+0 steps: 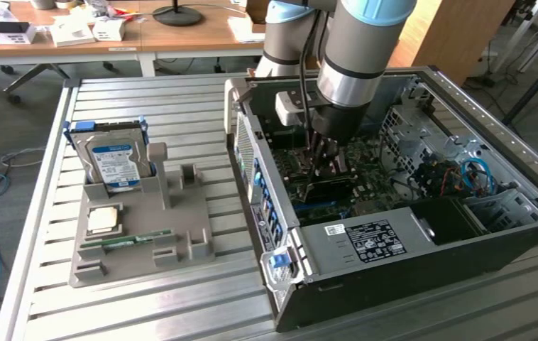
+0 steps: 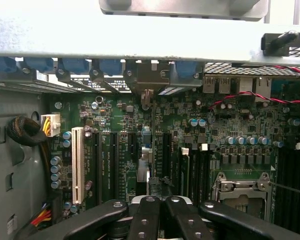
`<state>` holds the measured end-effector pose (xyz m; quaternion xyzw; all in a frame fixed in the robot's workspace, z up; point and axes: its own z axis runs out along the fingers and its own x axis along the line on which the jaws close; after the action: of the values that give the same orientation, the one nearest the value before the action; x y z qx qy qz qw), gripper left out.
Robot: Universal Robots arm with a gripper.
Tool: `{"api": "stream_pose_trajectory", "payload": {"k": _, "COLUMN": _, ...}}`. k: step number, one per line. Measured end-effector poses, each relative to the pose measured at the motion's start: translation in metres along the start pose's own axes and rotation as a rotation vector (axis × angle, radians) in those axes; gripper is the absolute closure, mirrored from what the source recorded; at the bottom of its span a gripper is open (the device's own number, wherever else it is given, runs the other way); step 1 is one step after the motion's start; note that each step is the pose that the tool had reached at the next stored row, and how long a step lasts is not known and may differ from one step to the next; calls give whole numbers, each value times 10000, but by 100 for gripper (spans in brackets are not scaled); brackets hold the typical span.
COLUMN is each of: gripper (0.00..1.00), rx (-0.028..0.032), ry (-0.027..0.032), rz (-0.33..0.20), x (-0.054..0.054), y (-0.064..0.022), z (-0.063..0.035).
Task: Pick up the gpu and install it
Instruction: 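Press down on the gpu until it lock into place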
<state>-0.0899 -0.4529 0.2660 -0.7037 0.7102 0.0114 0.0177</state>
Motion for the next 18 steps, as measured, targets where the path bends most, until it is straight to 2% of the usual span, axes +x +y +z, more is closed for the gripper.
{"api": "stream_pose_trajectory", "payload": {"k": 18, "gripper": 89, "rx": -1, "ry": 3, "rz": 0, "x": 8, "y": 0, "z": 12}}
